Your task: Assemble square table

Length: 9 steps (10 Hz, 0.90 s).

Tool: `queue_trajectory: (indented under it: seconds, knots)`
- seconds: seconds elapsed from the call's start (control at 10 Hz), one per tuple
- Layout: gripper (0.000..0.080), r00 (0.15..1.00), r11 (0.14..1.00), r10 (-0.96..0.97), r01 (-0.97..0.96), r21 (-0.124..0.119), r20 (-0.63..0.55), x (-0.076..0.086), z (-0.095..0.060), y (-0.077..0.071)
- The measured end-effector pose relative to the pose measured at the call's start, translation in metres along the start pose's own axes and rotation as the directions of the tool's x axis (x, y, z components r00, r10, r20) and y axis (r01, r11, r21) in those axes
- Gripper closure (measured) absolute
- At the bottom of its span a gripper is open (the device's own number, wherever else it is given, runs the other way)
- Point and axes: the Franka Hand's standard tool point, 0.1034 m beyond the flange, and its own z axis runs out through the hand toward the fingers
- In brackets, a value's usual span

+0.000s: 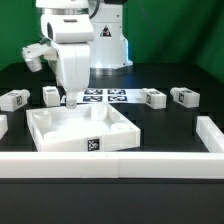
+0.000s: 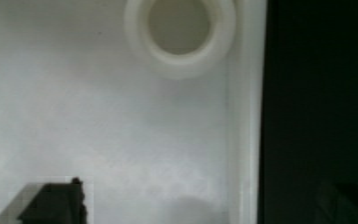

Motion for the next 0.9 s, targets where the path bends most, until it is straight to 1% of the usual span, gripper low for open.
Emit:
queue_trajectory:
  seconds: [0.2, 0.3, 0.4, 0.5, 0.6, 0.7, 0.9]
  knots:
    - [0.0150, 1.000, 1.000, 0.010, -0.010, 0.023, -0.019, -0.001, 0.025, -0.011]
    - [0.0150, 1.000, 0.999, 0.014, -0.014, 0.030, -0.024, -0.001, 0.030, -0.013]
    - [0.0150, 1.000, 1.000, 0.014, -0.014, 0.028, -0.023, -0.002, 0.029, -0.012]
    - [0.0261, 1.000, 0.999, 0.015, -0.014, 0.029, -0.023, -0.002, 0.030, -0.012]
    - [0.0414, 1.000, 0.999, 0.015, -0.014, 0.029, -0.023, -0.002, 0.030, -0.012]
    - [0.0414, 1.000, 0.999, 0.015, -0.014, 0.029, -0.023, -0.002, 0.030, -0.012]
    - [0.0743, 1.000, 0.999, 0.015, -0.014, 0.029, -0.023, -0.002, 0.030, -0.012]
